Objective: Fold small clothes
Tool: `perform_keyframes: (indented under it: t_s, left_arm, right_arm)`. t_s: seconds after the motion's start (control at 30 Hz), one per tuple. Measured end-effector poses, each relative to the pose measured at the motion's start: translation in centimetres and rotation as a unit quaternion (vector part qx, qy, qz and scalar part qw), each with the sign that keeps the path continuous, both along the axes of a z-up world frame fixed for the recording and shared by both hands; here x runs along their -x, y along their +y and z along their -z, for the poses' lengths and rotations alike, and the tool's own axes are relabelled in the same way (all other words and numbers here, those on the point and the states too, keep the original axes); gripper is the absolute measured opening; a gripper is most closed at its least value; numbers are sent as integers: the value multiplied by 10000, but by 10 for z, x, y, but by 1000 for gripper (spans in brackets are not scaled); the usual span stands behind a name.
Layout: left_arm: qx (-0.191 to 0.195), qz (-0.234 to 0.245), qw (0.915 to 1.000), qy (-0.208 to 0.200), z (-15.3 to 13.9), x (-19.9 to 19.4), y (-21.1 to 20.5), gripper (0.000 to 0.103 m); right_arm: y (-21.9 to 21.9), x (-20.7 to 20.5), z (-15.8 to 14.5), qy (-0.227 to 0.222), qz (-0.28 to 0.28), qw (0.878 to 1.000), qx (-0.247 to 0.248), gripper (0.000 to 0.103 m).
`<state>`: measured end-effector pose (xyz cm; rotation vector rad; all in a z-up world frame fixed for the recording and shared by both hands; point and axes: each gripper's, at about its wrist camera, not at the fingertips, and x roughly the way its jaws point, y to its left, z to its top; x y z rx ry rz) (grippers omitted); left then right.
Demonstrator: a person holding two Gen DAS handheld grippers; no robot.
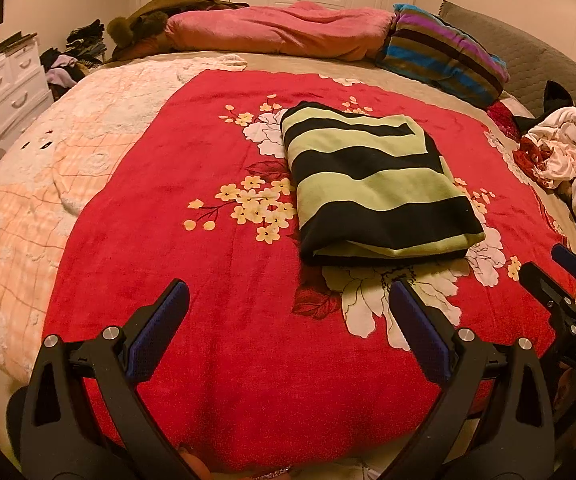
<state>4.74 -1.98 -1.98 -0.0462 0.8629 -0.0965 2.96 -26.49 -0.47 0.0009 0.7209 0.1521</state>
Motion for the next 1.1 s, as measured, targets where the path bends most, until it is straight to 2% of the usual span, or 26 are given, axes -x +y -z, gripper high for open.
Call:
perform_keyframes:
  t_s: [0.13,1.1]
  left_arm:
    - [-100,-21,9999,-34,-1,1,0,94]
    - [-84,1,10000,-14,-2,2,-2,94]
  right_arm:
    - [-1,0,1,23,18,10000,-25,99]
    - [-3,-2,5,72,44,10000,-8,99]
